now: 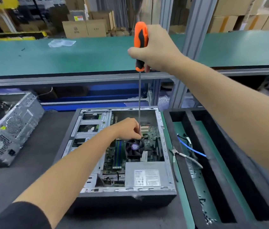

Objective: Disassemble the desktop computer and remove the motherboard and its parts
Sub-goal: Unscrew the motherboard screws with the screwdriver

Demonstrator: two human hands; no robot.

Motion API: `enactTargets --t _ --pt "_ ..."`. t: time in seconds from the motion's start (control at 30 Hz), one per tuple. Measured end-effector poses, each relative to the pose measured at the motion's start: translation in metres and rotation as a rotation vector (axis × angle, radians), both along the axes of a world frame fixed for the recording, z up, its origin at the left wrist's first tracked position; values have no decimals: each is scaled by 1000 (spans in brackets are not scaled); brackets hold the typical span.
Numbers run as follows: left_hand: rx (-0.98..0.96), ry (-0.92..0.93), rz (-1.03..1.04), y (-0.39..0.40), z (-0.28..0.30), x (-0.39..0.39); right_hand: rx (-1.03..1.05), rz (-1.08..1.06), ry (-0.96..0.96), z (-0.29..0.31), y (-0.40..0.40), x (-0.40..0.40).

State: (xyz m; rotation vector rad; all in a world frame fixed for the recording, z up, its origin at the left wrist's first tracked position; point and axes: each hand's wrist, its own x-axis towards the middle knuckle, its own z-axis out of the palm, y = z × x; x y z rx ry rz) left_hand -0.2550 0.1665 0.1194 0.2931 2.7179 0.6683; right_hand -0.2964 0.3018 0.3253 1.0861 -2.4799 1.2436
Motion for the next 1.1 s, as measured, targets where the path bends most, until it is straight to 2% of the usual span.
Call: enactTargets --t 0.17,0.3,0.43,0.7,0.97,1.1 --pt "-89 -31 -101 -16 -23 3 47 -12 -101 -19 -11 1" --pt "-87 -67 -227 -13 -31 5 73 -30 -193 -30 -11 2" --pt "-117 -69 -323 -7 -36 5 83 31 -270 -38 -5 6" --pt "-33 -15 -328 -8 -47 9 173 246 -248 -40 9 14" --pt "112 55 -363 -8 -46 2 237 328 -242 -48 13 7" --pt "68 67 -427 -4 -46 -7 231 375 -255 -46 10 -3"
